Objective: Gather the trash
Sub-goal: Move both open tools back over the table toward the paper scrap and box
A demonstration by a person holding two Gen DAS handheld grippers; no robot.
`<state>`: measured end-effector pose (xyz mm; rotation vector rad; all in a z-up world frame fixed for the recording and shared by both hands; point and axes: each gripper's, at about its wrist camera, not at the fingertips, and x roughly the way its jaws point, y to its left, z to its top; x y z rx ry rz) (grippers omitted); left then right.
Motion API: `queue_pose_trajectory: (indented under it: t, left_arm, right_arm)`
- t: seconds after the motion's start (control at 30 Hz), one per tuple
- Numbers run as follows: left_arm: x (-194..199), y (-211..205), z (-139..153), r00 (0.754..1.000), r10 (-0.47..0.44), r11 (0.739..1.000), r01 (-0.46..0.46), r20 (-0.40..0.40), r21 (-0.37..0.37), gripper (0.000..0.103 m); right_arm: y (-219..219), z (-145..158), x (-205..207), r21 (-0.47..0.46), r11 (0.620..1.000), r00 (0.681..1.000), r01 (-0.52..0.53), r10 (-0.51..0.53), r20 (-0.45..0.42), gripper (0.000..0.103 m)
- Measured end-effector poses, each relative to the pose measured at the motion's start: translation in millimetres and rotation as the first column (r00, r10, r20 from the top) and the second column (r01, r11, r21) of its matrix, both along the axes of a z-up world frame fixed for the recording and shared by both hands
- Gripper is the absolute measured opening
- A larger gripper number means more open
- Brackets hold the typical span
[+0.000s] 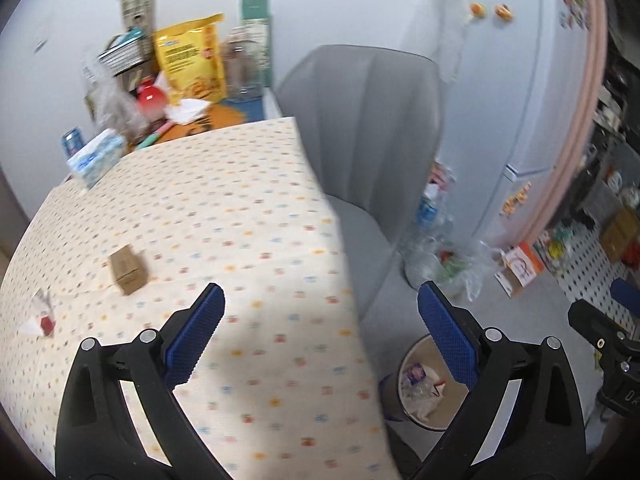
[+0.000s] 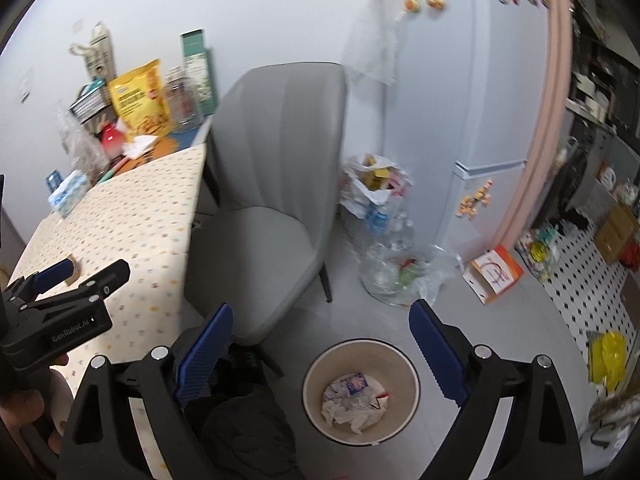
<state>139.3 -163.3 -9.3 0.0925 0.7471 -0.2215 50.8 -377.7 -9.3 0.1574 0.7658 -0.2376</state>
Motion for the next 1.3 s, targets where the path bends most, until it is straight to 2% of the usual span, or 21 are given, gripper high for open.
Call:
queue_pose_trajectory:
  t: [0.33,0.63,0.8,1.0,1.3]
  left_arm:
    - [4.1,74.1,2.3,0.993,0.116,0.992,-0.116,0.011,-0.046,0.096]
    - [9.6,141.5,-0.2,0.973,0.232,0.97,-0.231,0.006,-0.072,0.096]
    - [6.3,177.2,-2.4,0.954,0.301,0.952,-0.3,0.006,-0.066,0.096]
    - [2.8,227.0,-10.0,0.917,0.399,0.914,-0.399,-0.014,-0.078,0.096]
    - [1.1,278.5,-21.6,0.877,0.48,0.873,-0.481,-0.039,-0.078,0.096]
  right_arm:
    - [75.1,12.8,20.7,-0.075,0.991,0.994,-0.107,0.107,-0.006,0.089]
    - [139.1,21.9,41.7,-0.107,0.969,0.975,-0.222,0.223,-0.003,0.092]
    - [171.6,17.4,54.9,-0.109,0.954,0.96,-0.281,0.281,-0.016,0.092]
    - [213.6,15.5,71.5,-0.13,0.92,0.929,-0.37,0.369,-0.034,0.092]
    - [265.5,9.5,86.4,-0.142,0.879,0.891,-0.454,0.451,-0.058,0.092]
